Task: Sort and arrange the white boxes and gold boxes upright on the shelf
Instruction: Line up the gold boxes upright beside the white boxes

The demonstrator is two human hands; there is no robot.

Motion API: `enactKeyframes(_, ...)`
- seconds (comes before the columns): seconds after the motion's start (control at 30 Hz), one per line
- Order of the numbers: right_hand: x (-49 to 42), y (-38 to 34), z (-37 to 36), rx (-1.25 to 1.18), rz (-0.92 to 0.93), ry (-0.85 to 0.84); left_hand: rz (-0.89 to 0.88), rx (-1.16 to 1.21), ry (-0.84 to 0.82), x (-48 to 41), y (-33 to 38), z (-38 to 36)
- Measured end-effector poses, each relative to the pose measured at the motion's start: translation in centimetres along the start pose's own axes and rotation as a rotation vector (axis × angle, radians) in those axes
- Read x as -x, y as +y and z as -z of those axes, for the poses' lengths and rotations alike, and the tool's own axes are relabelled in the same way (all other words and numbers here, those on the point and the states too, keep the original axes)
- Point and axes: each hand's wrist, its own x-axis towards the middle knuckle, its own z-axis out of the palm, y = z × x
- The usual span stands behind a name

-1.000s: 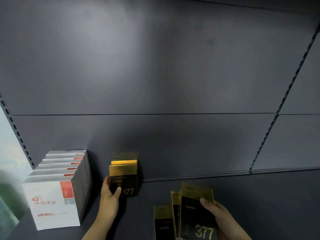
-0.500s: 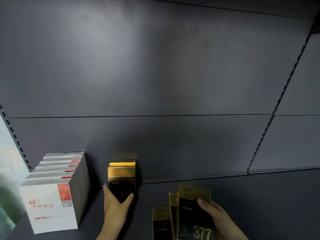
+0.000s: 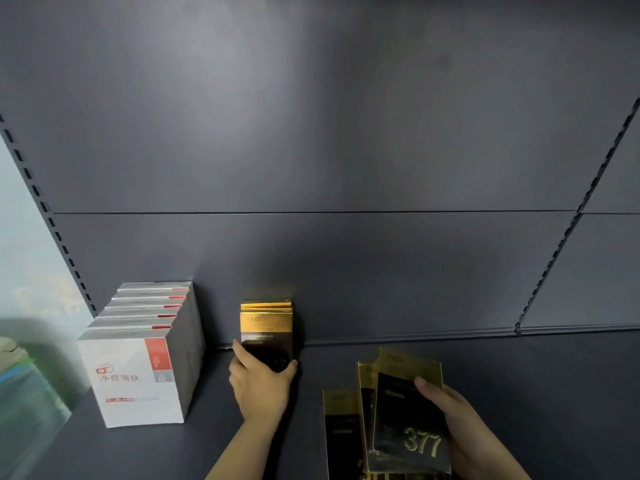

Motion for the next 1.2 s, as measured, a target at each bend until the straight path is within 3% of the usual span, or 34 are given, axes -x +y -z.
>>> enactKeyframes(0.1,0.2,0.0,0.0,-0.018,-0.001,-0.037,0.020,0.100,0.036,0.3,0.5,0.4)
enactKeyframes(0.2,0.2,0.1,-0.5,-0.036,0.026,-0.049,-0.103,0.289,0.064,2.3,1.7,1.2)
enactKeyframes(0.3,-0.1,0.3,-1.8,-0.002,0.073,-0.084,-0.219,0.571,-0.293,5.5,3.3,3.1)
enactKeyframes(0.4,-0.5,0.2,-4.1,0.038,0.142,-0.145,-0.186,0.546,-0.776,7.8,4.5,4.8)
enactKeyframes(0.47,-0.5,0.1,-5.8,0.085,0.197,-0.196,-0.204,0.505,-0.842,7.9,4.3,5.2)
enactKeyframes(0.57,-0.8,0.0,-7.4,0.165,0.252,-0.229,-0.238,0.573,-0.750,6.4,3.0,5.9)
enactKeyframes(0.7,-2.4,0.3,-6.2,0.202,0.309,-0.006,-0.196,0.667,-0.478,2.8,0.6,6.9)
enactKeyframes(0.97,-2.4,0.4,-2.6,0.238,0.335,0.139,-0.260,0.421,-0.330,-0.7,-2.0,5.4)
enactKeyframes(1.2,-1.4,0.0,-0.1,0.330,0.336,0.264,-0.051,0.341,-0.118,-0.1,-2.4,4.4)
